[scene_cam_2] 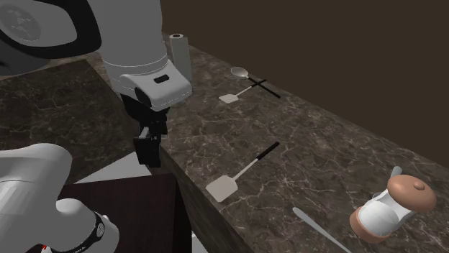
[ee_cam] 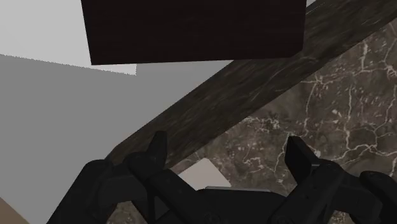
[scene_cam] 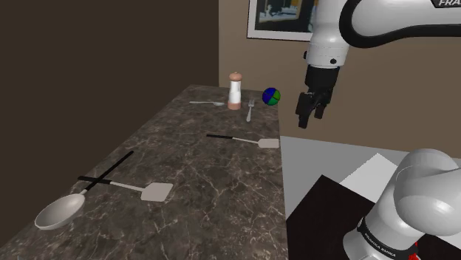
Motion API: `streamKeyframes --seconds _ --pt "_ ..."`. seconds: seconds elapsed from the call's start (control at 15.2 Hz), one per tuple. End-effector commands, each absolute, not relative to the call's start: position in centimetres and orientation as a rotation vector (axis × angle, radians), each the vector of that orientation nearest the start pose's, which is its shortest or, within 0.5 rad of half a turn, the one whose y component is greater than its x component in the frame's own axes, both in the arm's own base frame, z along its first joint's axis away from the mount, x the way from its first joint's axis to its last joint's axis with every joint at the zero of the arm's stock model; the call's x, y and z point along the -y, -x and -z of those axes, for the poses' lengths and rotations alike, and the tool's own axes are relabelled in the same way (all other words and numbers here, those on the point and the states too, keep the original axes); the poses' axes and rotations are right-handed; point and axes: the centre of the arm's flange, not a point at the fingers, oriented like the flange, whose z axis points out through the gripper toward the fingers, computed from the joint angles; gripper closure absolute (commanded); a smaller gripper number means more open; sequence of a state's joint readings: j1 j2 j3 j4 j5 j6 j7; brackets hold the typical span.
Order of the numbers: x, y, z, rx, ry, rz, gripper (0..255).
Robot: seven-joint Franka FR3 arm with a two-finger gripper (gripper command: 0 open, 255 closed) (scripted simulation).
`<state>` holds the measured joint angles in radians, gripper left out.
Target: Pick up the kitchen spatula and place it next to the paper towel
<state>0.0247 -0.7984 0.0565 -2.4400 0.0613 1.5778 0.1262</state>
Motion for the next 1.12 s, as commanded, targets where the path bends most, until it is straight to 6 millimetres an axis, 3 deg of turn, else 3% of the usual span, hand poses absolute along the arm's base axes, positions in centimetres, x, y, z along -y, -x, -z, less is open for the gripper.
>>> streamKeyframes --seconds 0.0,0.53,1.06 --pt "-3.5 -30.0 -55.5 -0.103 3.124 -0.103 0" --pt "-3.3 -38.5 -50.6 0.312 3.109 -0.021 0" --pt "-5.5 -47.0 -46.1 0.721 3.038 0.062 0"
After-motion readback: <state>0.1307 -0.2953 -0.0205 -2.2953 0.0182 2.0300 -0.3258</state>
